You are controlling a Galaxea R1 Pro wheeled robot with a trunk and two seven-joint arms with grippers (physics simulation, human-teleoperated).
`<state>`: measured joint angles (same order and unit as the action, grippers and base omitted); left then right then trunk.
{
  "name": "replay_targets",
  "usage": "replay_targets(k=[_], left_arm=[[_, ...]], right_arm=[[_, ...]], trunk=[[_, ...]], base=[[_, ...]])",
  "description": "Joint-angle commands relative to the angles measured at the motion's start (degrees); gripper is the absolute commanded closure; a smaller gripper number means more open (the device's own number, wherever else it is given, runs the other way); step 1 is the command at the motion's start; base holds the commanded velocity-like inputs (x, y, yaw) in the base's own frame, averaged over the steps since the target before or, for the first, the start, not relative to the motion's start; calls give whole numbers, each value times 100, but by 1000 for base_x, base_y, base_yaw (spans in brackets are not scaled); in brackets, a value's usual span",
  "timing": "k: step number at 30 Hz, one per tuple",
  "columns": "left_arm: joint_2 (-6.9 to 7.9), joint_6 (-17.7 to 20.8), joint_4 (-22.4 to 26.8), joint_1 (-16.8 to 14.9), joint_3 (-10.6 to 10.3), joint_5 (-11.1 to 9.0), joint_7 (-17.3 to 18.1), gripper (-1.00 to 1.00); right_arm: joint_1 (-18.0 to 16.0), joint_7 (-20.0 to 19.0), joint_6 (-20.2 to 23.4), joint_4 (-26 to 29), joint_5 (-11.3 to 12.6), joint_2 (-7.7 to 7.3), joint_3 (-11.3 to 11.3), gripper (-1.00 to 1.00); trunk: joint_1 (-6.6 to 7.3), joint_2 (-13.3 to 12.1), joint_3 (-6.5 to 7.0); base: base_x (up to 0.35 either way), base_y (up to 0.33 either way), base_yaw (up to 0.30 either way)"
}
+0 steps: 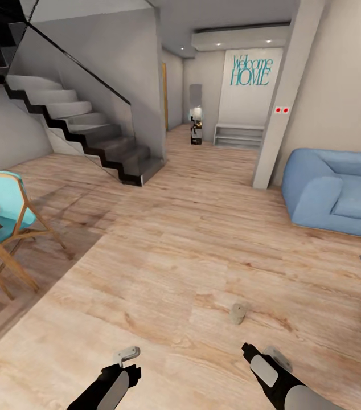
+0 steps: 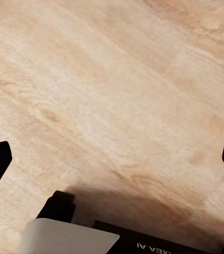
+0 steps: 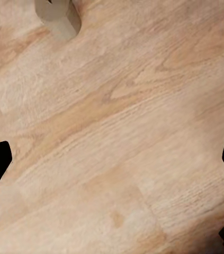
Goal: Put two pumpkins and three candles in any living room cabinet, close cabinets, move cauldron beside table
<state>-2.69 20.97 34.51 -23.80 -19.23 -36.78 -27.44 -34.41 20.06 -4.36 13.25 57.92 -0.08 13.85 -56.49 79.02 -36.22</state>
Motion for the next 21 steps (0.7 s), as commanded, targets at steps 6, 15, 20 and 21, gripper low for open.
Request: replay_targets(k=[6,15,20,21], left_arm=[[6,12,12,-2,-28,-50,-51,-100],[6,12,12,-2,-28,-51,-51,-100],[6,12,12,-2,-28,-50,-51,-100],[6,12,12,-2,-28,-50,-51,-100]], right_arm=[[-4,29,-22,4,61,-1,48,-100],[-4,31,-24,10,56,-1,48,-100],[-4,33,-21,11,61,-15,48,-100],[-4,32,-23,11,61,-16,48,-100]], trunk=[[-3,3,-5],[-3,3,-41],[-3,3,-64],[-3,3,-66]], base=[[320,0,-278],[328,0,-205],[330,0,-19],[330,0,-3]])
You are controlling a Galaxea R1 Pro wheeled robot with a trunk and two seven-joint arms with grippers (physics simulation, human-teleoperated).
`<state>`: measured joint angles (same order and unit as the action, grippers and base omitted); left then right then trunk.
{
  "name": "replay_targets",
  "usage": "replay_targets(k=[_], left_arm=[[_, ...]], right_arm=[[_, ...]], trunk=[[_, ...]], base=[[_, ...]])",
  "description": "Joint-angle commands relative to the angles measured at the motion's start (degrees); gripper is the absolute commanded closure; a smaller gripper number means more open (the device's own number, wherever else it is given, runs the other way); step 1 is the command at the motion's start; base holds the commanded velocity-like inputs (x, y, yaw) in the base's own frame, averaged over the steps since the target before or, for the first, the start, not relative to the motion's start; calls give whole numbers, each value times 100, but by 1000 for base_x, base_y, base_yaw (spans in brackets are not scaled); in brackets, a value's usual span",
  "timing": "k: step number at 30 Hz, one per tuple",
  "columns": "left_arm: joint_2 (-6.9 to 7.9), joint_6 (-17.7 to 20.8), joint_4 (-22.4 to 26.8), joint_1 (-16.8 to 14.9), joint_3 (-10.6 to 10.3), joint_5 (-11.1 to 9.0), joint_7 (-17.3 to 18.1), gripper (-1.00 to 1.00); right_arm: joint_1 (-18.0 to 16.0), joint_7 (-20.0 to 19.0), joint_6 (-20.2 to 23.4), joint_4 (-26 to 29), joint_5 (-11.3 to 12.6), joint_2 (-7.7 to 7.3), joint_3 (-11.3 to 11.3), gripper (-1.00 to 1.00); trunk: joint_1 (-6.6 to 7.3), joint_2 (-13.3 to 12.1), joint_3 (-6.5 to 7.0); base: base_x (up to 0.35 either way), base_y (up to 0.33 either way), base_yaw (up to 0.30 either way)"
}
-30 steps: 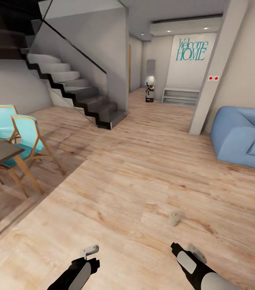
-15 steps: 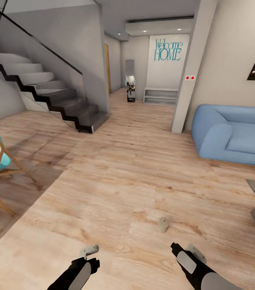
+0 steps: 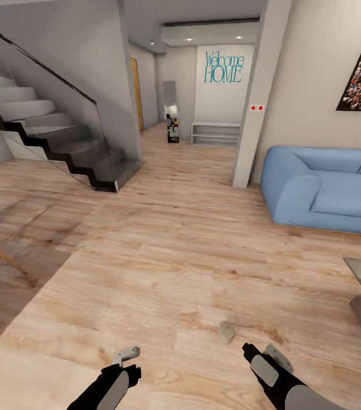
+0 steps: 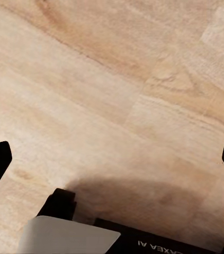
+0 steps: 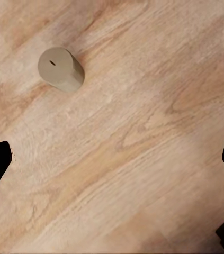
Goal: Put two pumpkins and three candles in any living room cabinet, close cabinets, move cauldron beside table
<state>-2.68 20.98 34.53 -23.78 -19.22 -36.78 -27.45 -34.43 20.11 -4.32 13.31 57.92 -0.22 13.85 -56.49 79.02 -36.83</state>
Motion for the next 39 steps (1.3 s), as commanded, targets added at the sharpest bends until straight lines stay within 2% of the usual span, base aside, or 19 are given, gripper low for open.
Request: replay_targets(k=[1,14,23,39], left_arm=[[5,11,10,-3,-30,-49,-50,-100],[14,11,10,-3,-30,-49,-50,-100],[14,11,10,-3,-30,-49,-50,-100],[14,11,10,-3,-30,-53,-50,-100]], right_arm=[[-3,24,-30,5,61,-3,48,-100],[-3,19,-34,5,-25,-1,48,-100],[-3,19,-34,5,-35,-5,48,-100],[-3,19,-34,5,-53,13,81,-100]], trunk=[[-3,3,-6],[-3,3,-7],[-3,3,-7],[-3,3,-7]], base=[[330,0,-2],[330,-14,0],[303,-155,0],[112,-15,0]])
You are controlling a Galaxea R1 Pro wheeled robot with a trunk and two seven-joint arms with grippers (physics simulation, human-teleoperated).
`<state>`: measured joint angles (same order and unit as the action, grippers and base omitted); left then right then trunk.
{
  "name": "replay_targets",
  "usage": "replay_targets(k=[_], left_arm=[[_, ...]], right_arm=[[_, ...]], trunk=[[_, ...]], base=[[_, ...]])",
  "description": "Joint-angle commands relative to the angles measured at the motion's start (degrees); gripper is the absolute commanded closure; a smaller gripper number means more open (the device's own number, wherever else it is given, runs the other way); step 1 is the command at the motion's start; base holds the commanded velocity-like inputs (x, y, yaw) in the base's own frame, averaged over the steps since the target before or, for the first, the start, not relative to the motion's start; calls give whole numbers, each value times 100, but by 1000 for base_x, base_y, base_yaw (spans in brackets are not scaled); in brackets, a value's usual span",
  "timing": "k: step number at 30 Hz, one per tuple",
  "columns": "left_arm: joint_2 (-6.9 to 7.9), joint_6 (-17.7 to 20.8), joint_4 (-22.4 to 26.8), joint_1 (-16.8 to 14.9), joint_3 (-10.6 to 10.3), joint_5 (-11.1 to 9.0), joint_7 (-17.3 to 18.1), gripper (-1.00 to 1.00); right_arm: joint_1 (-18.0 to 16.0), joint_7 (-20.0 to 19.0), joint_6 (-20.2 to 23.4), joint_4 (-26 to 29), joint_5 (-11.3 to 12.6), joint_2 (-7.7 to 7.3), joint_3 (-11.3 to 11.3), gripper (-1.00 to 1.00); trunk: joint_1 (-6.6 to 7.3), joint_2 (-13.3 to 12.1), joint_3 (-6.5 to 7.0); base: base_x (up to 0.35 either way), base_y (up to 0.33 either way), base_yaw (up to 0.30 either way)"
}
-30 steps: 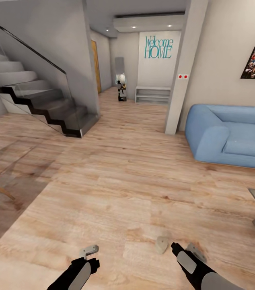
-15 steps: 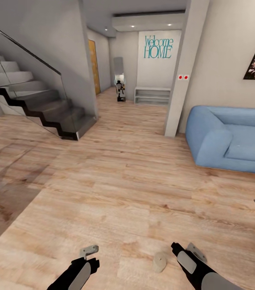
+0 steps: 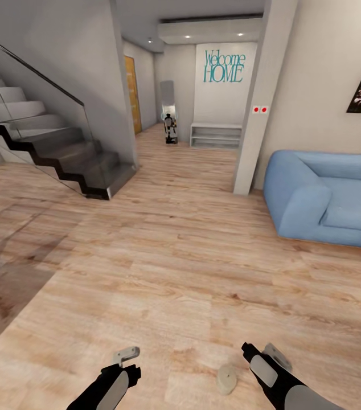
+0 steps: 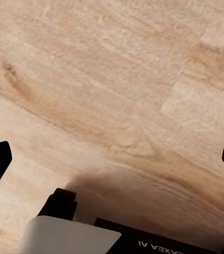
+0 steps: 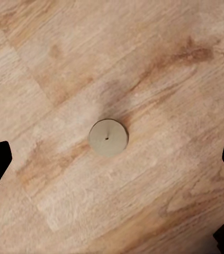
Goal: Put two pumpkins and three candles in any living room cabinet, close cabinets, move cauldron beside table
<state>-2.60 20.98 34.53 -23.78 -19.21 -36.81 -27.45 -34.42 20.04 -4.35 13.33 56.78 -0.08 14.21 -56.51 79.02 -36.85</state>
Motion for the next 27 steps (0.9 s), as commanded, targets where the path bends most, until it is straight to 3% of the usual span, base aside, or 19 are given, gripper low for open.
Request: replay_targets(k=[1,18,27], left_arm=[[5,11,10,-3,-30,-50,-50,-100],[5,11,10,-3,-30,-49,-50,-100],[1,11,10,-3,-30,-55,-50,-100]], right_arm=[[-3,26,-31,3,61,-1,46,-100],[-3,26,-22,3,53,-1,47,-100],[-3,26,-22,3,56,-1,47,-100]], trunk=[[-1,3,-5],[-1,3,-5],[-1,3,-5]], base=[[163,42,0],[229,-37,0],[70,15,0]])
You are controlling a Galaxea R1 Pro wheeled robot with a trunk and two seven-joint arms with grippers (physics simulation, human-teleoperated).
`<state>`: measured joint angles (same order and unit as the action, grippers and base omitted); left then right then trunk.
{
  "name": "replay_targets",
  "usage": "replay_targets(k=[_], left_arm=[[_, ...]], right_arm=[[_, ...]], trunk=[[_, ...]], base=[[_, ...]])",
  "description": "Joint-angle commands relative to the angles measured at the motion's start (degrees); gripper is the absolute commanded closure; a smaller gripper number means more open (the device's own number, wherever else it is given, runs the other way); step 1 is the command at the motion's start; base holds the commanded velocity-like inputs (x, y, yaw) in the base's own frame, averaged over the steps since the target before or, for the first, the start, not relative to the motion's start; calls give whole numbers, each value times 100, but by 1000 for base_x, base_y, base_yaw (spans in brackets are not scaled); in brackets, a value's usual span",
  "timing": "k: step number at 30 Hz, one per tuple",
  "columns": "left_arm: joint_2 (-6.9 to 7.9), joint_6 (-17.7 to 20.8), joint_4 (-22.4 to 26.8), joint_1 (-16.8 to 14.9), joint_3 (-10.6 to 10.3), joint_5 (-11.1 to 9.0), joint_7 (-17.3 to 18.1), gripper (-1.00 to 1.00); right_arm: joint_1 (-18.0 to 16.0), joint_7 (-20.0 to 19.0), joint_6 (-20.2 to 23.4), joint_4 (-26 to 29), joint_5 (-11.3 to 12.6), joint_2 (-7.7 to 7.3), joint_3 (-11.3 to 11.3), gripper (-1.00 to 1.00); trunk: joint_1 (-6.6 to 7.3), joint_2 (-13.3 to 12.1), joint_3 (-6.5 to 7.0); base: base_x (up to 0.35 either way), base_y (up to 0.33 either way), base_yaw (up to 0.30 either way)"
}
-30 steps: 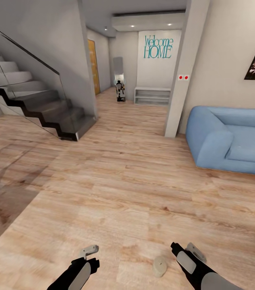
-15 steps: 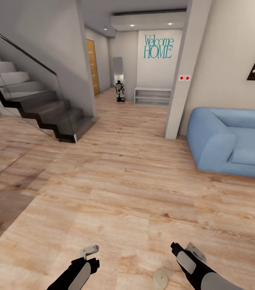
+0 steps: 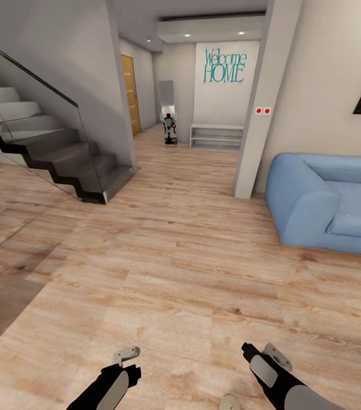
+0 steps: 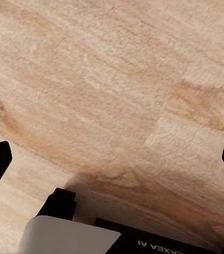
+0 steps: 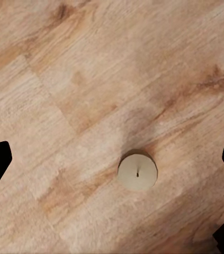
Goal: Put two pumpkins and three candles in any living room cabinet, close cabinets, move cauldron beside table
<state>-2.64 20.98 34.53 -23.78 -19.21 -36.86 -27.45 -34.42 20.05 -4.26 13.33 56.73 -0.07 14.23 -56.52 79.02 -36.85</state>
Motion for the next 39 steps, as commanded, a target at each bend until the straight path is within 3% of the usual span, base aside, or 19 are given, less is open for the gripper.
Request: replay_targets(k=[1,11,20,24,26,28,32,34,37,38,39], left_arm=[[4,11,10,-3,-30,-52,-50,-100],[1,11,10,-3,-4,-117,-48,-100],[34,14,10,-3,11,-138,-37,-100],[155,25,56,-3,39,-157,-16,-100],[222,27,65,-3,54,-165,224,-100],[370,39,75,-3,88,-170,818,-100],[586,108,150,-8,163,-196,1161,-100],[733,523,583,-11,415,-230,1214,-100],[819,1464,1382,-12,826,-226,1225,-100],[827,1614,1522,-12,920,-223,1223,-100],[843,2014,1900,-12,1216,-215,1215,-100]], right_arm=[[-3,26,-31,3,61,-1,45,-100],[-3,17,-27,3,58,-1,47,-100],[-3,17,-13,11,51,-1,67,-100],[-3,12,-6,12,16,-1,84,-100],[-3,10,-5,12,-146,-1,87,-100],[-3,14,-7,12,-507,-1,84,-100],[-3,16,-5,12,-736,-1,81,-100],[-3,14,12,12,-773,-6,81,-100],[-3,10,26,12,-783,-9,85,-100],[-3,9,27,12,-783,-9,86,-100],[-3,9,30,12,-785,-10,87,-100]], trunk=[[0,3,-5],[0,3,-5],[-198,364,-167],[-286,524,-238],[-329,604,-274],[-373,685,-310],[-461,845,-382],[-505,925,-418],[-571,1046,-472],[-593,1086,-490],[-615,1126,-508]], base=[[14,4,0],[2,1,0],[0,0,0],[0,0,0],[0,0,0],[0,0,0],[0,0,0],[0,0,0],[0,0,0],[0,0,0],[0,0,0]])
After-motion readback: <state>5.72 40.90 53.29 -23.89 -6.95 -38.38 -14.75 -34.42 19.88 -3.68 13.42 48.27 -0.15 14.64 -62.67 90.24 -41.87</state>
